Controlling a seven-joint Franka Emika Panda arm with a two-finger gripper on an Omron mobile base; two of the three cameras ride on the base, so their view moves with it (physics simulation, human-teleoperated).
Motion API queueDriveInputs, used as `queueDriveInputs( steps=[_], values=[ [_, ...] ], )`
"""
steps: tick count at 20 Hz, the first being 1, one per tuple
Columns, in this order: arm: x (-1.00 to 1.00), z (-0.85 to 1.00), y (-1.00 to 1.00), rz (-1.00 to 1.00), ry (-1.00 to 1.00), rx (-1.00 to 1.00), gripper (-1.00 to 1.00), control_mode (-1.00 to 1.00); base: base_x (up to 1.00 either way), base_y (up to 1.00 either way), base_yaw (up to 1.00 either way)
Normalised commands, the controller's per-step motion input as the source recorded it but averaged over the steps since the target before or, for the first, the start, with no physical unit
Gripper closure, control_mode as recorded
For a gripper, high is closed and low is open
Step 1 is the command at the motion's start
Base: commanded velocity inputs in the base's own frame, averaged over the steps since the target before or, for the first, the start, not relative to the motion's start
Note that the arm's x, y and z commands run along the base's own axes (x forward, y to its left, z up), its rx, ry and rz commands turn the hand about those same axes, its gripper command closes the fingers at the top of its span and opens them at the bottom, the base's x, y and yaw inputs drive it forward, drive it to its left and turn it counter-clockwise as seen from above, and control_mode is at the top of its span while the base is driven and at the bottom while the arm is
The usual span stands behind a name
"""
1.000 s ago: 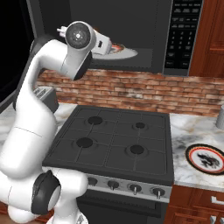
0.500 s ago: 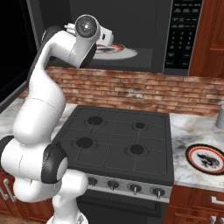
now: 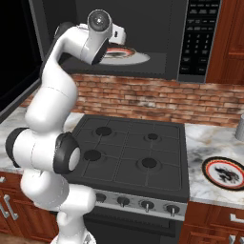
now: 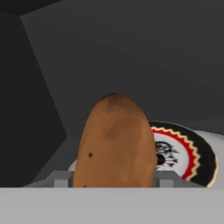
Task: Pick the potato from the counter and place it in the microwave. Then turn on the microwave.
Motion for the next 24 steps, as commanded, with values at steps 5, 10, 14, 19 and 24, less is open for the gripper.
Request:
queueDriveInputs(
  steps=[5, 10, 14, 19, 24],
  values=[
    [0.41, -0.10, 0.00, 0.01, 0.06, -0.04, 1.00, -1.00, 0.00, 0.00, 0.00],
    [0.30, -0.18, 0.00, 0.02, 0.05, -0.03, 1.00, -1.00, 0.00, 0.00, 0.00],
    [0.22, -0.21, 0.00, 0.01, 0.05, -0.02, 1.00, -1.00, 0.00, 0.00, 0.00],
    [0.20, -0.15, 0.00, 0.01, 0.02, -0.02, 1.00, -1.00, 0.00, 0.00, 0.00],
    [0.21, -0.21, 0.00, 0.01, 0.00, -0.02, 1.00, -1.00, 0.00, 0.00, 0.00]
  ],
)
